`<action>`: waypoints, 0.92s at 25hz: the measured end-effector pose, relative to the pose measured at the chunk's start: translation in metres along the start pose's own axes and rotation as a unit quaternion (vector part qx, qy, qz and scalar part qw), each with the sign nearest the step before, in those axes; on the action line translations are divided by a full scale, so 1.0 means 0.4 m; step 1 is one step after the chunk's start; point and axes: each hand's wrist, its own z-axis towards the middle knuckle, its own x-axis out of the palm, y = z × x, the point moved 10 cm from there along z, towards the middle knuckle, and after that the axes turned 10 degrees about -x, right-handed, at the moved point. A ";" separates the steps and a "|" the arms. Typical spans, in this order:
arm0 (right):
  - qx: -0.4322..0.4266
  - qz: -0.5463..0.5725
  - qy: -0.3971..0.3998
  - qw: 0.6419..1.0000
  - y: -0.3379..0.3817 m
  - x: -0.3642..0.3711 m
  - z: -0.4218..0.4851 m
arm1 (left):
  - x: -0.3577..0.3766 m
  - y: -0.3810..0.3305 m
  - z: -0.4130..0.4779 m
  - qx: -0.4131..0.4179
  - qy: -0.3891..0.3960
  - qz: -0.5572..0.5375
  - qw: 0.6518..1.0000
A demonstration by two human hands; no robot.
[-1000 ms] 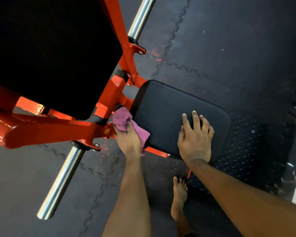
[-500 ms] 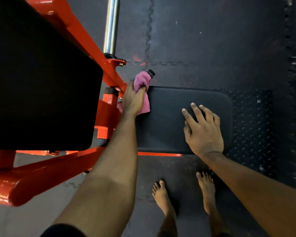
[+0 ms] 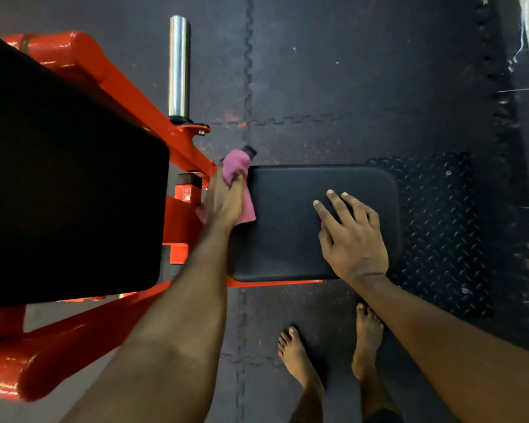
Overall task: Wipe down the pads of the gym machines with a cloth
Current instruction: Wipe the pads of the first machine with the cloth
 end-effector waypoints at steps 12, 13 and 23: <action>0.131 0.020 0.005 0.991 -0.058 -0.015 -0.010 | 0.157 -0.311 -0.051 0.225 0.120 0.325 0.911; 0.129 0.018 0.001 0.991 -0.057 -0.018 -0.011 | 0.114 -0.252 -0.012 0.193 0.089 0.314 0.925; 0.150 0.144 0.022 0.978 -0.058 -0.061 -0.008 | -0.070 0.066 -0.234 0.046 0.015 -0.050 0.998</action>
